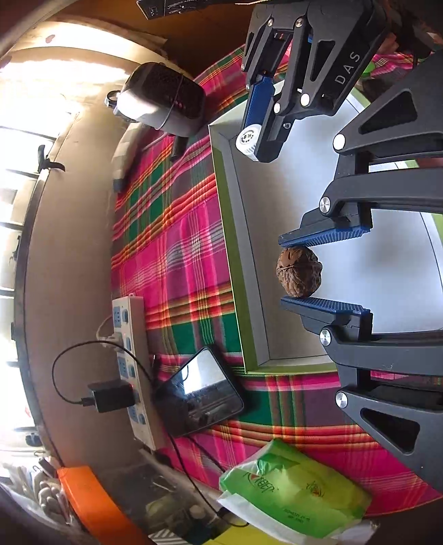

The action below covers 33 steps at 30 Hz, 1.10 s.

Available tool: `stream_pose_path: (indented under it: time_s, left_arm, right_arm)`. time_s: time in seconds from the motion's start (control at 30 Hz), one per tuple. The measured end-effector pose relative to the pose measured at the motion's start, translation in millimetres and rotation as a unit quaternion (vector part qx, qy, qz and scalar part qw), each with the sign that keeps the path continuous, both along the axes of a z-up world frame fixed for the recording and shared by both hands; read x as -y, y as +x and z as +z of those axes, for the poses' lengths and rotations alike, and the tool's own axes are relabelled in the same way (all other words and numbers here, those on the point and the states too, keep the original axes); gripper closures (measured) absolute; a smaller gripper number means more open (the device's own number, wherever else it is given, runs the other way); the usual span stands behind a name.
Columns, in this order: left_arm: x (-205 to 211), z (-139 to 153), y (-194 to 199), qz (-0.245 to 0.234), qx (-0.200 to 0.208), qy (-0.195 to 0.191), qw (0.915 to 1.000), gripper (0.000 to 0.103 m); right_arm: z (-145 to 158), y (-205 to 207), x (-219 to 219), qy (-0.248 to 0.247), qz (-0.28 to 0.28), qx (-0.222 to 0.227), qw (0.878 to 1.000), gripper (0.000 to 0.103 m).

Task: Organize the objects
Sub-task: 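Carry the walnut and white jar over the white box lid with both tools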

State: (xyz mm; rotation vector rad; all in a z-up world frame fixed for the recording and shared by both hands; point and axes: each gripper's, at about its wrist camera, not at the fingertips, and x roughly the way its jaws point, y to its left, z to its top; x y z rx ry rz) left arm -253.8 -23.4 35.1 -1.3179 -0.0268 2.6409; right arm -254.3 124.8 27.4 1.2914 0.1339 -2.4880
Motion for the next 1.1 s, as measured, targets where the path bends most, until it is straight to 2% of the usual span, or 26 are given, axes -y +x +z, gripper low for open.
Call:
stream_pose_path:
  time_s: [0.13, 0.4, 1.1]
  left_arm:
    - [0, -7, -10, -0.002, 0.013, 0.010, 0.9999, 0.076]
    - [2, -15, -20, 0.005, 0.021, 0.006, 0.9997, 0.076]
    - [4, -19, -26, 0.017, 0.016, -0.011, 0.9997, 0.076]
  right_arm:
    - [-5, -8, 2, 0.003, -0.004, 0.007, 1.000, 0.074]
    - [-10, -15, 6, 0.014, -0.006, 0.009, 1.000, 0.074]
    - [-22, -24, 3, 0.012, -0.025, 0.021, 0.999, 0.074]
